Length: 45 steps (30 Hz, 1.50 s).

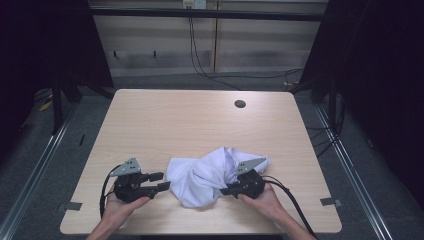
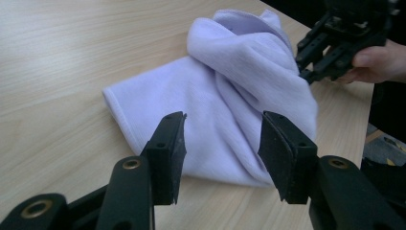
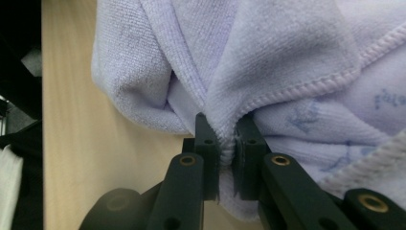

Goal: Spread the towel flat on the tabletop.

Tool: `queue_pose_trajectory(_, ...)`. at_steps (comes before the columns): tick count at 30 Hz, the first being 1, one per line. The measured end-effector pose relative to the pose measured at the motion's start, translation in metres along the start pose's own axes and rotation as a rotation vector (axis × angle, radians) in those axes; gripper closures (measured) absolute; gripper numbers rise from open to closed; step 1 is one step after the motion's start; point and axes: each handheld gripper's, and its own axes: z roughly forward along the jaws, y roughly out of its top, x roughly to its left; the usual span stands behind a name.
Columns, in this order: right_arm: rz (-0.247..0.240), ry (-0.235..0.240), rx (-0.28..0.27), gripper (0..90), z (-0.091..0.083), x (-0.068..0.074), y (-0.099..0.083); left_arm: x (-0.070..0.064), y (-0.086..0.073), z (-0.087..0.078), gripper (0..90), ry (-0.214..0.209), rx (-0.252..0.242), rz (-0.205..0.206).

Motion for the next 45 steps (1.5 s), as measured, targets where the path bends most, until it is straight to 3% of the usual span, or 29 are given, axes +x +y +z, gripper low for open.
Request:
queue_pose_trajectory(8,0.011,-0.013,-0.013,73.3,-0.016,0.009,-0.009,0.003,0.004,0.002,45.2,0.022,-0.002,-0.002)
queue_pose_trajectory(9,0.012,-0.021,-0.016,70.9,-0.018,0.010,-0.010,0.004,0.004,0.002,45.2,0.019,-0.006,-0.009)
queue_pose_trajectory(11,0.022,-0.034,-0.020,57.9,-0.024,0.010,-0.011,0.007,0.007,0.002,43.4,0.019,-0.023,-0.033)
queue_pose_trajectory(12,0.022,-0.034,-0.020,57.9,-0.024,0.010,-0.011,0.007,0.007,0.002,41.9,0.019,-0.023,-0.033)
queue_pose_trajectory(14,0.034,-0.040,-0.055,52.4,-0.032,0.010,-0.010,0.008,0.011,0.005,41.7,0.008,-0.024,-0.046)
queue_pose_trajectory(15,0.041,-0.057,-0.107,52.1,-0.045,0.007,-0.005,0.008,0.013,0.008,41.8,0.006,-0.020,-0.046)
queue_pose_trajectory(17,0.045,-0.067,-0.128,52.1,-0.049,0.005,-0.003,0.008,0.018,0.013,43.0,-0.007,-0.020,-0.039)
queue_pose_trajectory(21,0.073,-0.137,-0.206,54.0,-0.065,-0.014,0.011,0.011,0.037,0.038,49.9,-0.035,0.009,-0.016)
queue_pose_trajectory(22,0.078,-0.172,-0.204,54.4,-0.064,-0.026,0.017,0.013,0.044,0.051,53.0,-0.042,0.022,-0.012)
queue_pose_trajectory(23,0.093,-0.179,-0.204,54.4,-0.060,-0.033,0.019,0.013,0.044,0.051,53.9,-0.042,0.022,-0.012)
queue_pose_trajectory(24,0.107,-0.183,-0.197,54.4,-0.055,-0.042,0.020,0.017,0.050,0.065,54.0,-0.042,0.034,-0.020)
queue_pose_trajectory(25,0.107,-0.183,-0.197,54.4,-0.055,-0.042,0.020,0.017,0.050,0.065,53.2,-0.042,0.034,-0.020)
queue_pose_trajectory(28,0.137,-0.200,-0.169,54.9,-0.036,-0.059,0.019,0.021,0.056,0.088,47.6,-0.051,0.054,-0.050)
queue_pose_trajectory(33,0.144,-0.195,-0.150,61.2,-0.026,-0.065,0.017,0.021,0.055,0.109,39.1,-0.068,0.103,-0.048)
queue_pose_trajectory(36,0.150,-0.191,-0.147,63.7,-0.023,-0.067,0.016,0.018,0.052,0.122,37.3,-0.094,0.127,-0.076)
queue_pose_trajectory(38,0.151,-0.183,-0.128,66.4,-0.020,-0.069,0.014,0.012,0.050,0.127,37.8,-0.120,0.158,-0.046)
queue_pose_trajectory(41,0.151,-0.172,-0.106,71.2,-0.014,-0.067,0.011,0.005,0.048,0.131,41.7,-0.131,0.176,-0.033)
queue_pose_trajectory(43,0.144,-0.167,-0.100,75.9,-0.012,-0.065,0.011,0.002,0.046,0.133,52.8,-0.149,0.191,-0.014)
queue_pose_trajectory(44,0.129,-0.188,-0.094,79.5,-0.013,-0.060,0.012,-0.001,0.044,0.132,63.4,-0.179,0.203,0.044)
queue_pose_trajectory(45,0.129,-0.188,-0.094,79.5,-0.013,-0.060,0.012,-0.001,0.044,0.132,70.6,-0.179,0.203,0.044)
